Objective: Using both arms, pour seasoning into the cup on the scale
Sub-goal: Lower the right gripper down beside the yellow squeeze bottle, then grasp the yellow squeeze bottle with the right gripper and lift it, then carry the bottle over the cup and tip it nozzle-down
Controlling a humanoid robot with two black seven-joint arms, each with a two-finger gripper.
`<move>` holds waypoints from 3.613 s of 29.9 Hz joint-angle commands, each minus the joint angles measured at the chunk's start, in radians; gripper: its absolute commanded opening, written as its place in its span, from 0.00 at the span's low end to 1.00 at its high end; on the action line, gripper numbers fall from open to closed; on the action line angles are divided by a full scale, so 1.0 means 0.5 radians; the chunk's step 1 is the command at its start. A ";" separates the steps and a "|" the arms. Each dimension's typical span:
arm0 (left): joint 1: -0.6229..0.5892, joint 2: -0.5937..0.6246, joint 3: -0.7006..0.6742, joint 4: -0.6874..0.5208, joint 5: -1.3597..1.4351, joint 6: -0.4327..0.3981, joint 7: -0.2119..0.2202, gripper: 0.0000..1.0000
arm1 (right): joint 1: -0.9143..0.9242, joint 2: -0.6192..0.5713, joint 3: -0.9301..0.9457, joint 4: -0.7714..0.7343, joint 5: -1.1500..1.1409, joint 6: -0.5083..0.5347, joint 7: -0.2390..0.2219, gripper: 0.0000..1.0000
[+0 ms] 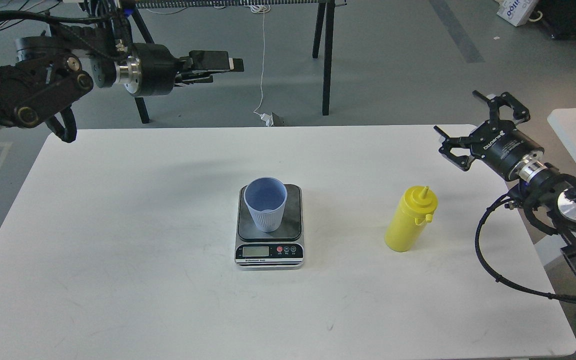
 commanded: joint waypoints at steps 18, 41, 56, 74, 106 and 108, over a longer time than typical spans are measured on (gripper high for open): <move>0.550 -0.130 -0.490 0.547 -0.729 0.000 0.000 1.00 | -1.194 -0.435 0.010 0.556 1.179 0.000 -0.414 1.00; 0.682 -0.127 -0.539 0.547 -0.784 0.000 0.000 1.00 | -1.010 0.166 -0.147 0.203 0.556 0.000 -0.414 1.00; 0.737 -0.127 -0.539 0.547 -0.787 0.000 0.000 1.00 | -0.866 0.350 -0.147 0.019 0.375 0.000 -0.414 1.00; 0.787 -0.127 -0.539 0.547 -0.815 0.000 0.000 1.00 | -0.654 0.467 -0.144 -0.140 0.277 0.000 -0.414 0.99; 0.830 -0.118 -0.545 0.547 -0.922 0.000 0.000 1.00 | 0.594 0.473 -0.189 -0.137 -1.210 -0.241 -0.091 0.02; 0.830 -0.121 -0.545 0.547 -0.943 0.000 0.000 1.00 | 0.702 0.549 -0.293 -0.134 -1.446 -0.357 -0.002 0.02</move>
